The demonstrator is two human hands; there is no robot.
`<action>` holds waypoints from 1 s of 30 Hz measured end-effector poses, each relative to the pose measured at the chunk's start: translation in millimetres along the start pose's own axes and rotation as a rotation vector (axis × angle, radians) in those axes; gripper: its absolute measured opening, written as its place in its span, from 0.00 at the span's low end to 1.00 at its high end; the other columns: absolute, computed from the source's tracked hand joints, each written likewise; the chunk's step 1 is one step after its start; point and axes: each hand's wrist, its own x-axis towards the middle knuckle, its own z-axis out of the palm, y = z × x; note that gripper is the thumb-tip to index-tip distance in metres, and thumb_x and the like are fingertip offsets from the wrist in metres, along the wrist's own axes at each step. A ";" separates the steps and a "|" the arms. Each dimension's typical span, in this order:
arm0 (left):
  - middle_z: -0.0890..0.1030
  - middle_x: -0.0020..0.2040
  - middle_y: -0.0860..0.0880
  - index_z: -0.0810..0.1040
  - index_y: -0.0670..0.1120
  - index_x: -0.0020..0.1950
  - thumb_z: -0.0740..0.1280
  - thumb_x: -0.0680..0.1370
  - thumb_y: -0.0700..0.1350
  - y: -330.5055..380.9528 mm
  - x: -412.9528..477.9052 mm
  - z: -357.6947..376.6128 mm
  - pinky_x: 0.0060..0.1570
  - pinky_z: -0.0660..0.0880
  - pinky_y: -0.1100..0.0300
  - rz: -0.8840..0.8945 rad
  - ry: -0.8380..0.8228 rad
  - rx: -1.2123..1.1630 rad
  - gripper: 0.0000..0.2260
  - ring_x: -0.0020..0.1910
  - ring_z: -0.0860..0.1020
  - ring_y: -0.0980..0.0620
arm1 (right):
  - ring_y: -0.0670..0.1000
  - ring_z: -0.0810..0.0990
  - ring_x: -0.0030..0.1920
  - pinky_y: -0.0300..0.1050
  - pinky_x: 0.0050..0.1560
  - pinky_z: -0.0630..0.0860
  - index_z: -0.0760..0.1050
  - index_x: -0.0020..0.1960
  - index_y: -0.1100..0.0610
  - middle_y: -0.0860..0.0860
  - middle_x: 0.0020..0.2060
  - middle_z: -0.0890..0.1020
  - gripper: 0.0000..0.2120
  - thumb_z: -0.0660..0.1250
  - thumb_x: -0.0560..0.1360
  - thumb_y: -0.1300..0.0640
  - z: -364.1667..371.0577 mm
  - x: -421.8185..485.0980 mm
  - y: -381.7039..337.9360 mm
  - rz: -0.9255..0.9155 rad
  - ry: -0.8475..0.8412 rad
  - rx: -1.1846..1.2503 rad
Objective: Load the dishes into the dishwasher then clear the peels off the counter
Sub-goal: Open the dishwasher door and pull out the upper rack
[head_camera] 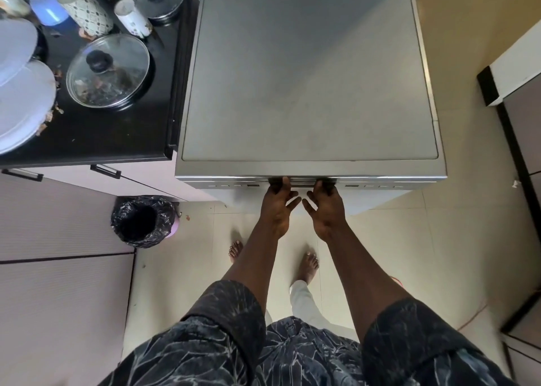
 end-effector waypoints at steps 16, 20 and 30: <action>0.72 0.39 0.51 0.76 0.46 0.59 0.66 0.82 0.53 -4.8 4.5 1.8 0.56 0.78 0.50 0.043 0.056 0.152 0.12 0.33 0.69 0.54 | 0.51 0.74 0.61 0.49 0.60 0.73 0.71 0.72 0.60 0.50 0.62 0.77 0.20 0.63 0.83 0.52 -1.9 4.5 -2.4 -0.002 0.025 -0.190; 0.72 0.39 0.51 0.76 0.44 0.62 0.67 0.81 0.54 -5.2 4.6 5.1 0.53 0.78 0.51 0.036 0.100 0.155 0.16 0.33 0.69 0.54 | 0.50 0.75 0.55 0.48 0.58 0.74 0.73 0.68 0.60 0.48 0.55 0.78 0.18 0.64 0.82 0.50 0.1 5.4 -2.7 0.010 0.040 -0.205; 0.79 0.43 0.46 0.78 0.43 0.57 0.72 0.77 0.56 -15.3 -10.7 8.6 0.50 0.82 0.52 -0.108 0.262 0.050 0.18 0.38 0.78 0.51 | 0.52 0.80 0.56 0.47 0.50 0.79 0.77 0.62 0.57 0.50 0.55 0.82 0.14 0.69 0.80 0.51 -23.4 -18.0 0.6 0.155 -0.032 -0.147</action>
